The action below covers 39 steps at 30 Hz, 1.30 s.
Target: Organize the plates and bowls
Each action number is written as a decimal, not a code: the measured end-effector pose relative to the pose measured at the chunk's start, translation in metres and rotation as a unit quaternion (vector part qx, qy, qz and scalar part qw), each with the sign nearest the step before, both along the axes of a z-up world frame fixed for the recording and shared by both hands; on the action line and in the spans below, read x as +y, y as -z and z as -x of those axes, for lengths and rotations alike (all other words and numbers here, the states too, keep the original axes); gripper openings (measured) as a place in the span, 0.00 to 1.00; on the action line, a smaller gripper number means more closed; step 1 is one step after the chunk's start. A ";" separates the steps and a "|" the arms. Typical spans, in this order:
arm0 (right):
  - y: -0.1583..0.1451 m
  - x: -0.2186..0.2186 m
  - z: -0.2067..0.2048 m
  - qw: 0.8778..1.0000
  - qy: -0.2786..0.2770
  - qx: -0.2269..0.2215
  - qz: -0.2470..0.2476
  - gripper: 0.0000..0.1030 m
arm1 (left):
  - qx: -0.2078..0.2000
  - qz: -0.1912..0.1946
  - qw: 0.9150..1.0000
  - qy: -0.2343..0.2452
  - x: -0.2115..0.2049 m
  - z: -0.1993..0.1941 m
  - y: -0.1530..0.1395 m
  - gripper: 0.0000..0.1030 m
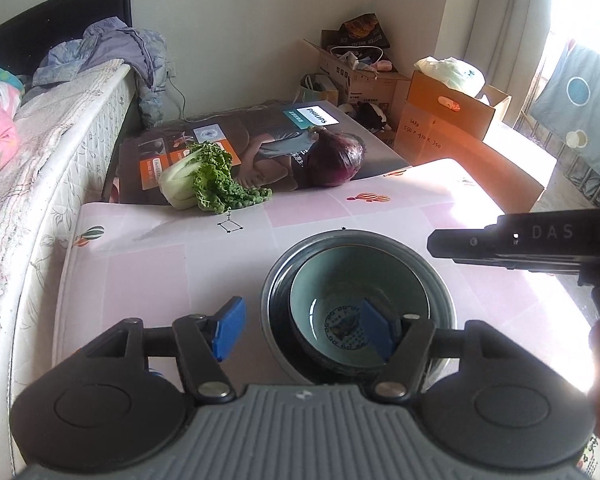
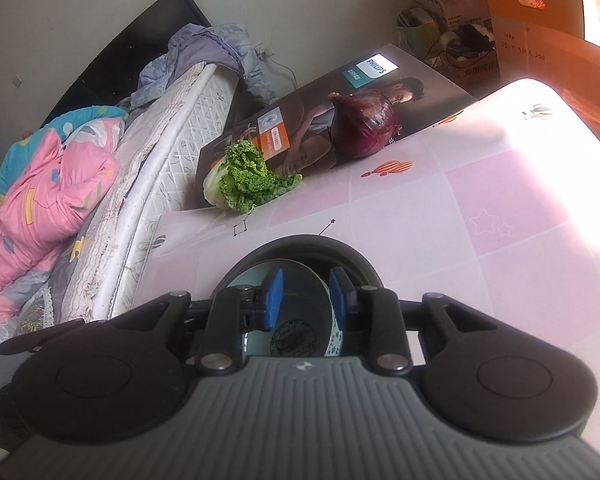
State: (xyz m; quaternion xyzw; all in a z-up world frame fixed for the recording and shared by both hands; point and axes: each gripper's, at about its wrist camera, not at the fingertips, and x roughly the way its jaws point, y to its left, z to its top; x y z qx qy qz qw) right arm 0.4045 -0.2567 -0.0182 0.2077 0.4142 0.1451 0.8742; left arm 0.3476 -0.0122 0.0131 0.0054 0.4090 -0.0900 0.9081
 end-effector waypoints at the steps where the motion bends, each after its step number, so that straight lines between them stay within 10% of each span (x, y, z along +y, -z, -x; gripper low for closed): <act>1: -0.008 -0.005 0.011 1.000 0.000 -0.008 -0.011 0.27 | -0.006 0.004 1.000 -0.001 0.005 0.011 -0.005 0.65; 9: -0.053 -0.028 0.130 0.997 -0.022 -0.070 -0.021 0.34 | -0.076 -0.004 0.997 -0.005 0.038 0.129 -0.030 0.79; 20: -0.042 -0.015 0.327 0.989 -0.055 -0.140 0.009 0.43 | -0.067 0.021 0.997 -0.033 0.087 0.283 0.003 0.83; 28: 0.003 0.005 0.371 0.994 -0.048 -0.101 -0.013 0.44 | -0.061 0.080 0.993 -0.067 0.133 0.337 0.041 0.86; 39: 0.047 0.066 0.358 0.997 -0.053 -0.049 0.002 0.44 | -0.047 -0.001 0.996 -0.078 0.128 0.327 0.072 0.85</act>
